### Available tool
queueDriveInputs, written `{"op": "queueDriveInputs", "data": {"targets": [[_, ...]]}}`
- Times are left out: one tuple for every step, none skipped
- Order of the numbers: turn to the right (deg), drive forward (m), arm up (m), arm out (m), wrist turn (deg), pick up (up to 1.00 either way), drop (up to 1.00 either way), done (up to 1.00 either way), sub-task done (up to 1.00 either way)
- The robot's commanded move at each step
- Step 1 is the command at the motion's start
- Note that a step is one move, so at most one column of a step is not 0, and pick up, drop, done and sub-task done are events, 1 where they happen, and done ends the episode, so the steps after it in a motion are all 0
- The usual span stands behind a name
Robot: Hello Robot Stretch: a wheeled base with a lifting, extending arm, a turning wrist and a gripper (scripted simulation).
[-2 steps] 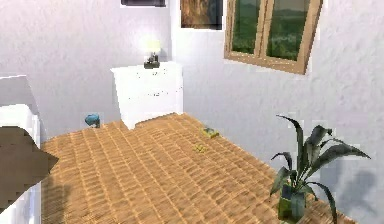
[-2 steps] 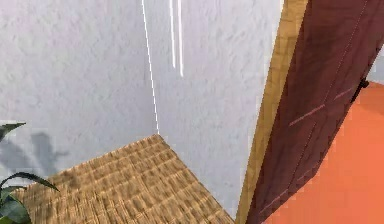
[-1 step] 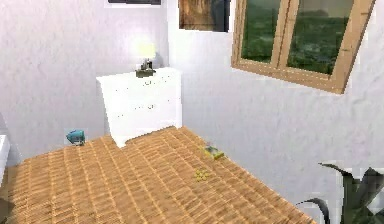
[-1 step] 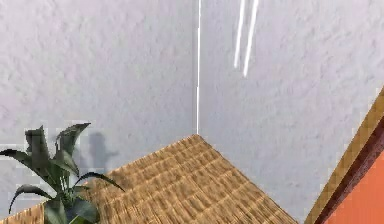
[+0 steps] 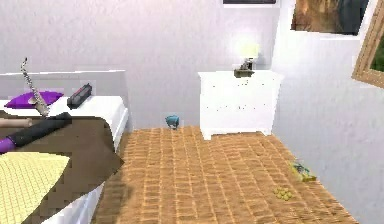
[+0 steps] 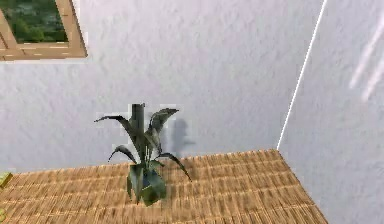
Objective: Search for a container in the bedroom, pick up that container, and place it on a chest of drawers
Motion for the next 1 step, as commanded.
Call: {"op": "queueDriveInputs", "data": {"targets": [[0.0, 1.00, 0.00, 0.00, 0.0, 0.00, 0.00, 0.00, 0.00]]}}
